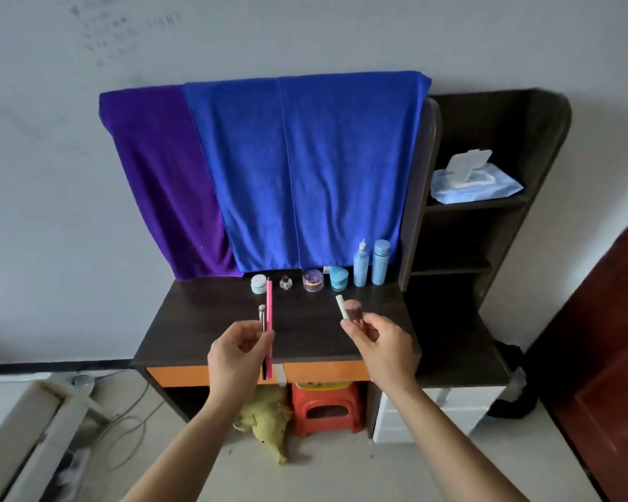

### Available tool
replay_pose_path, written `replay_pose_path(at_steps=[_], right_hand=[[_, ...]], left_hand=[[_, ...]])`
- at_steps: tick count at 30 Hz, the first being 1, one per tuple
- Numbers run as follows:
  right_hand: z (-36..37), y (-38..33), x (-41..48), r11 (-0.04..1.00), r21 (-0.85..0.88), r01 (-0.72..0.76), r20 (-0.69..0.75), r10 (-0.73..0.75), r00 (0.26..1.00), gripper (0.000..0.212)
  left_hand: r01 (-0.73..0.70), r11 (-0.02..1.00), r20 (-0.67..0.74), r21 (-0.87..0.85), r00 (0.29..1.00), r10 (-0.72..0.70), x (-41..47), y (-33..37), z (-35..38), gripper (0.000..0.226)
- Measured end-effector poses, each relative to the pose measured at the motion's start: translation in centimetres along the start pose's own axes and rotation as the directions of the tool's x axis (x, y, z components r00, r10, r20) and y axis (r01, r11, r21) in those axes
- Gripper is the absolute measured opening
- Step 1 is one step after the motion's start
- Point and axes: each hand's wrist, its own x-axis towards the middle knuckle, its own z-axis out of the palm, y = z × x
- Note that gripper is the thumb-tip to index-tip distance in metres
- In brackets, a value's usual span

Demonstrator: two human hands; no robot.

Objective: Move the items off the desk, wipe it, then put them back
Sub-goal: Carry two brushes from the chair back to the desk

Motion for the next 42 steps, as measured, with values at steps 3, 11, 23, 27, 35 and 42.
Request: replay_pose_path(at_steps=[3, 11, 23, 27, 35, 42], right_hand=[[3.2, 0.0, 5.2, 1.0, 0.021, -0.021, 0.047, 0.02, 0.999, 0.03], [13.7, -0.7, 13.3, 0.998, 0.018, -0.059, 0.179, 0.055, 0.982, 0.038], [33.4, 2.2, 16.4, 0.873, -0.134, -0.469, 0.287, 0.487, 0.825, 0.031], [38.9, 4.1, 15.7, 0.794, -0.224, -0.565, 0.31, 0.608, 0.73, 0.034], [44.6, 4.9, 15.7, 0.729, -0.395, -0.559, 0.302, 0.678, 0.671, 0.03], [43.2, 3.6, 17.0, 0.687, -0.532, -0.495, 0.181, 0.663, 0.727, 0.04]], left_hand=[[0.035, 0.999, -0.026, 0.035, 0.999, -0.034, 5.0, -0.8, 0.4, 0.01], [0.182, 0.982, -0.077, 0.043, 0.981, -0.179, 15.8, -6.3, -0.6, 0.012], [0.354, 0.869, 0.151, 0.345, 0.893, -0.424, 31.2, -21.8, -2.4, 0.015], [0.374, 0.81, 0.191, 0.451, 0.846, -0.497, 34.2, -25.8, -2.1, 0.015], [0.315, 0.801, 0.255, 0.51, 0.833, -0.49, 37.7, -29.8, -0.4, 0.01], [0.222, 0.754, 0.244, 0.619, 0.857, -0.453, 39.2, -29.8, -1.8, 0.028]])
